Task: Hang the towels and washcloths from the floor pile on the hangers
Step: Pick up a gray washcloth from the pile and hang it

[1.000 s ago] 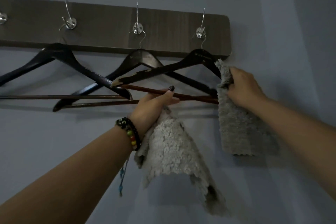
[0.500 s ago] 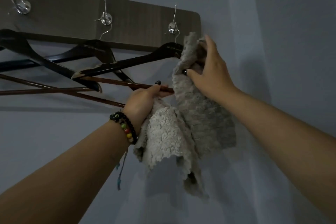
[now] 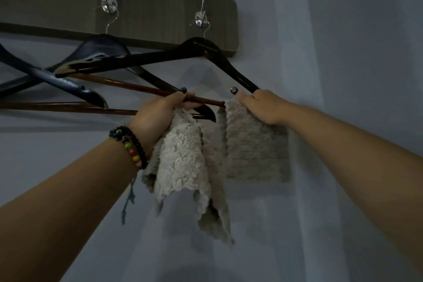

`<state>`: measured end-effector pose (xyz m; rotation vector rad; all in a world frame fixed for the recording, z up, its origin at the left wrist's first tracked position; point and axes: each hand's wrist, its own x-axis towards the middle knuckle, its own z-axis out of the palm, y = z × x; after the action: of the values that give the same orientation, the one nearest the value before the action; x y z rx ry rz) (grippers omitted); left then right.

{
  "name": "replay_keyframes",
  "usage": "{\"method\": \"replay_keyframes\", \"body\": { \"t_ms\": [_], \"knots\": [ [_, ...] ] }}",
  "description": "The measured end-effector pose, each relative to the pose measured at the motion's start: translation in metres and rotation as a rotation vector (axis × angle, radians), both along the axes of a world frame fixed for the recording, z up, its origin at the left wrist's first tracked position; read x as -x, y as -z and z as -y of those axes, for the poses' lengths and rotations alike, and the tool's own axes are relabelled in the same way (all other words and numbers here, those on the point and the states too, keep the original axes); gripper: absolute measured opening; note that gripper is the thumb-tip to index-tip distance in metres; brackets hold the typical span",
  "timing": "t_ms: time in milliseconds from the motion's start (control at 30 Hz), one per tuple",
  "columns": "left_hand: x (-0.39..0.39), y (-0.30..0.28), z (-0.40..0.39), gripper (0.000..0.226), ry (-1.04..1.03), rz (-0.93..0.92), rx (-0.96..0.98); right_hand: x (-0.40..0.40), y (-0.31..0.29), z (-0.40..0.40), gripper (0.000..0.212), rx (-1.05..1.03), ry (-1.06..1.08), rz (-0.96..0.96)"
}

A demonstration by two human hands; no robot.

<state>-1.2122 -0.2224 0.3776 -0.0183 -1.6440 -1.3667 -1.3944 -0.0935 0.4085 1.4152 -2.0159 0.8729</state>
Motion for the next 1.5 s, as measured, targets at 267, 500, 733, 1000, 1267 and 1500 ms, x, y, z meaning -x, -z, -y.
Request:
{"method": "replay_keyframes", "body": {
  "t_ms": [267,500,733,1000,1267,1500],
  "knots": [
    [0.014,-0.001,-0.009,0.03,0.156,-0.005,-0.059,0.017,0.0,-0.016,0.044,0.219,-0.178,-0.266],
    [0.02,0.005,-0.007,0.027,0.005,0.0,-0.007,0.008,-0.019,-0.015,0.053,-0.026,-0.082,-0.06],
    [0.016,0.005,-0.007,0.031,0.087,0.036,-0.027,-0.01,-0.028,-0.012,0.043,0.044,-0.062,-0.141],
    [0.031,0.008,0.012,0.03,0.122,-0.004,-0.023,0.005,0.011,-0.013,0.036,0.41,0.066,-0.53],
    [0.027,0.011,0.014,0.028,0.007,-0.03,0.031,0.016,0.006,0.001,0.055,0.142,-0.027,-0.199],
    [0.019,0.009,0.018,0.032,-0.108,0.022,0.11,-0.002,0.003,0.005,0.057,0.199,0.072,-0.309]
  ]
}}
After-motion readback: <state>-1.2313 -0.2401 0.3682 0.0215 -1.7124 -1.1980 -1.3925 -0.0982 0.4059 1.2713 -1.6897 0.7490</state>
